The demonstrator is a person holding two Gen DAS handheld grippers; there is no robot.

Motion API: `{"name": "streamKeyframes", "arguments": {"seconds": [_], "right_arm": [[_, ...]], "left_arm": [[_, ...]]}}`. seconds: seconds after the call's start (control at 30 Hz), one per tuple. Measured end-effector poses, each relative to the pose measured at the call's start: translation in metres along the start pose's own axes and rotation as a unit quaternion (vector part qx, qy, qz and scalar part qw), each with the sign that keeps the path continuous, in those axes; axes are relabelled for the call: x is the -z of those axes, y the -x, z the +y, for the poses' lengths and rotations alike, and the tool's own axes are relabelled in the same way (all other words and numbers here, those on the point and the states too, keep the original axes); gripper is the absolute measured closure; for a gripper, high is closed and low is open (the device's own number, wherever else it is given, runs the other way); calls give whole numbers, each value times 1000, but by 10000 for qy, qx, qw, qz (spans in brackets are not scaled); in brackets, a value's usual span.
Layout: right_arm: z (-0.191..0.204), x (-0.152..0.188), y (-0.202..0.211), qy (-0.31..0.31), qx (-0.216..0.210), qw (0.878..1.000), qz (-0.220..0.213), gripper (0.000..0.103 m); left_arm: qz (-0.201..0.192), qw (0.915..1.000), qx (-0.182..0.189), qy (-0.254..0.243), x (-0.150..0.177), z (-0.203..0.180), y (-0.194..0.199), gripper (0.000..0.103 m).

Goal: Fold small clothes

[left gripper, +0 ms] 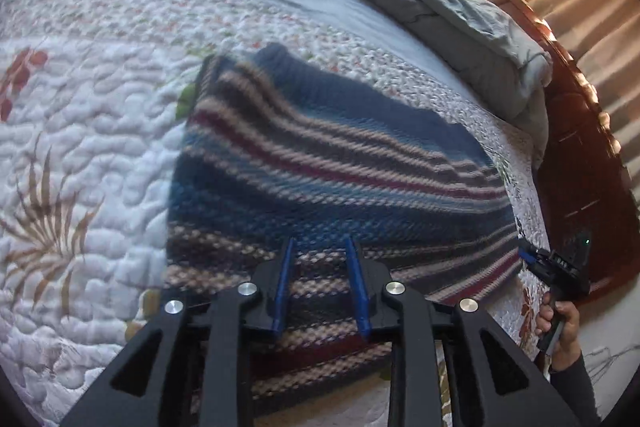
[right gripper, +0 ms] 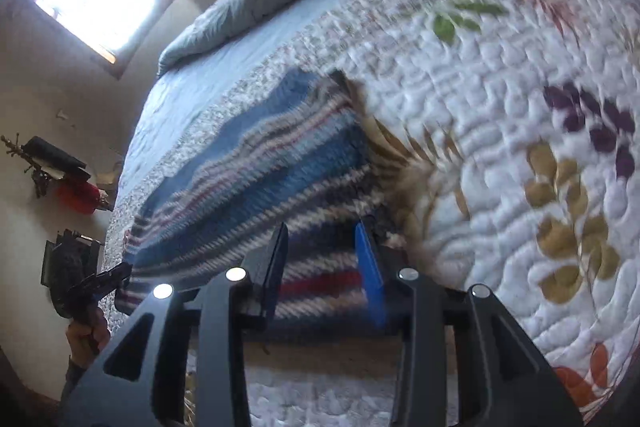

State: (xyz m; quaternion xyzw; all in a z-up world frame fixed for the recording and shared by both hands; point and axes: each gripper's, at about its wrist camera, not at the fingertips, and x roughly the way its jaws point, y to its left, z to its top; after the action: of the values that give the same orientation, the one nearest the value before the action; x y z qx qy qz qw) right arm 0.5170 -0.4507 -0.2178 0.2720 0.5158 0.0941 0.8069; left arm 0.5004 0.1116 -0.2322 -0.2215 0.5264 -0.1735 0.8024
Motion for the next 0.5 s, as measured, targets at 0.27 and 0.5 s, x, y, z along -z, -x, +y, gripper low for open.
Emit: {"name": "streamKeyframes", "arguments": {"seconds": [0.27, 0.5], "right_arm": [[34, 21, 49, 75, -398, 9990, -166, 52], [176, 154, 37, 3158, 948, 9440, 94, 18]], "left_arm": [[-257, 9971, 628, 334, -2, 10, 45, 34], [-74, 9956, 719, 597, 14, 37, 102, 18]]}}
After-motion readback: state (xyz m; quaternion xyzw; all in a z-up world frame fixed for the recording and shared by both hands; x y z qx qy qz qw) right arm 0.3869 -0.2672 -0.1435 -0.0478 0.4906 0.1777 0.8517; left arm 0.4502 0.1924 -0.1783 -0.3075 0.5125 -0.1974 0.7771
